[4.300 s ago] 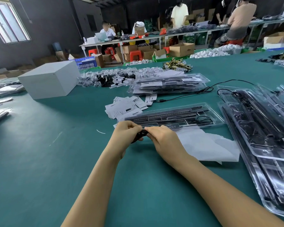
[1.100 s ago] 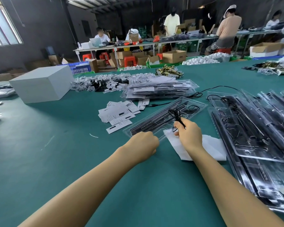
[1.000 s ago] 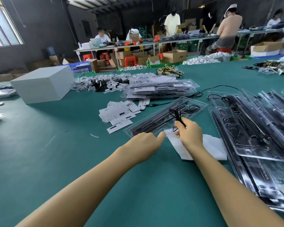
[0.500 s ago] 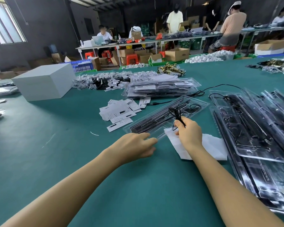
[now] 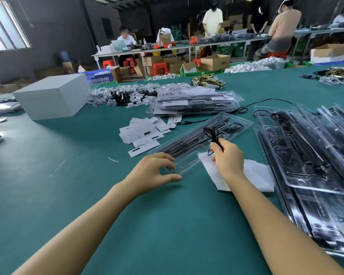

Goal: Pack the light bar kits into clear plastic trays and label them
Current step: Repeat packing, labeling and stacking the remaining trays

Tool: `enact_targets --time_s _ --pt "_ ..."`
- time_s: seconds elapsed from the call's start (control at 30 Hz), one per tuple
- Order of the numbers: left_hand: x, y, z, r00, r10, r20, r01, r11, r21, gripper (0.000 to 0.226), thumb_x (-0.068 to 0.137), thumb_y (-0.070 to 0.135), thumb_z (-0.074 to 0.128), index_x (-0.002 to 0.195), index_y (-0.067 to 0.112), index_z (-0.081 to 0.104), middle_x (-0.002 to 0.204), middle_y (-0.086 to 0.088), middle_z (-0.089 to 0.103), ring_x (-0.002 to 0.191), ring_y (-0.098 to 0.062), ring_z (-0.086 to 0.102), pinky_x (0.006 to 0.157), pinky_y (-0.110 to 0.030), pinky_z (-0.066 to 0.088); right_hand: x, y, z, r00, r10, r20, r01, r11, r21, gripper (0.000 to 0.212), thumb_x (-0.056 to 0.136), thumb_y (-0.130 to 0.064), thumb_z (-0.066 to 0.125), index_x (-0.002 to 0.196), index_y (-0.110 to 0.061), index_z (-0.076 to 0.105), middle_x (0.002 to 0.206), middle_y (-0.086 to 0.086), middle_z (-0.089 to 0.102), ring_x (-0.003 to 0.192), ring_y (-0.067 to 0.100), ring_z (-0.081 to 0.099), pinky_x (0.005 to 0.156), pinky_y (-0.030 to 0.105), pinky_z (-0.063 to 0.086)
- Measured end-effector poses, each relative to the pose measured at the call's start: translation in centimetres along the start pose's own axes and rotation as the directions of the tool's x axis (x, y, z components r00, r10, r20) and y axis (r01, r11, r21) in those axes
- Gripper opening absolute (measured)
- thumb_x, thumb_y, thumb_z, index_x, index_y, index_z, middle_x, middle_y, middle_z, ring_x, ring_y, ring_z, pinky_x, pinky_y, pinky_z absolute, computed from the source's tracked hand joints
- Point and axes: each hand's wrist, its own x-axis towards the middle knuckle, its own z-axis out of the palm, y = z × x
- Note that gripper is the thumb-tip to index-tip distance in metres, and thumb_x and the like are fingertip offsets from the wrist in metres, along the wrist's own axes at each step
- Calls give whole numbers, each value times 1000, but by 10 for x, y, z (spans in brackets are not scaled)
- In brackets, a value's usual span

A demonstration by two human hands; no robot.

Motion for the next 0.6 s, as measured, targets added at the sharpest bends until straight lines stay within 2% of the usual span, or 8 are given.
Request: enact_targets --time_s 0.07,0.17,0.23,0.33,0.43,0.5,0.6 --pt "4 0 -1 999 -32 21 32 999 -7 29 78 48 74 90 21 75 116 11 62 107 -3 56 95 -21 40 1 0 0 1000 3 0 -3 1000 8 30 100 -27 46 117 -8 62 95 12 69 76 22 55 67 26 35" --pt "9 0 -5 994 -94 58 97 994 -49 27 76 48 75 86 23 76 113 15 61 103 2 53 94 -20 38 0 0 0 1000 -5 -3 5 1000 10 27 100 -26 46 112 -9 64 86 8 67 76 24 57 65 27 35" --pt "10 2 -7 994 -74 80 74 997 -1 27 79 49 72 87 24 76 115 13 61 104 1 53 92 -19 38 0 0 0 1000 -9 -7 9 1000 14 26 100 -26 47 112 -10 65 85 7 67 77 24 57 64 28 36" --pt "6 5 -9 993 2 114 -13 995 97 30 90 44 60 95 17 73 118 5 62 108 -13 58 92 -28 44 -1 0 1 1000 -8 -14 8 1000 16 26 100 -26 47 112 -11 65 80 4 64 74 23 56 63 27 35" --pt "1 13 -4 981 65 185 -123 940 318 25 101 31 41 110 13 55 118 -6 55 100 -31 57 85 -37 50 0 0 1 1000 -17 -16 18 1000 9 26 100 -26 47 112 -11 65 86 8 68 80 27 59 65 28 37" --pt "0 16 -1 980 12 200 -84 931 354 21 101 22 31 115 17 47 114 -11 55 98 -34 56 80 -37 47 0 0 1 1000 -23 -19 23 1000 18 26 100 -26 47 113 -11 65 88 9 68 82 28 60 66 30 40" --pt "5 14 -1 994 -3 113 -34 947 318 12 97 10 36 107 13 42 105 -11 63 83 -37 58 72 -43 48 0 -1 1 999 -33 -18 33 999 30 27 100 -25 47 115 -10 63 92 10 68 86 30 62 73 35 47"
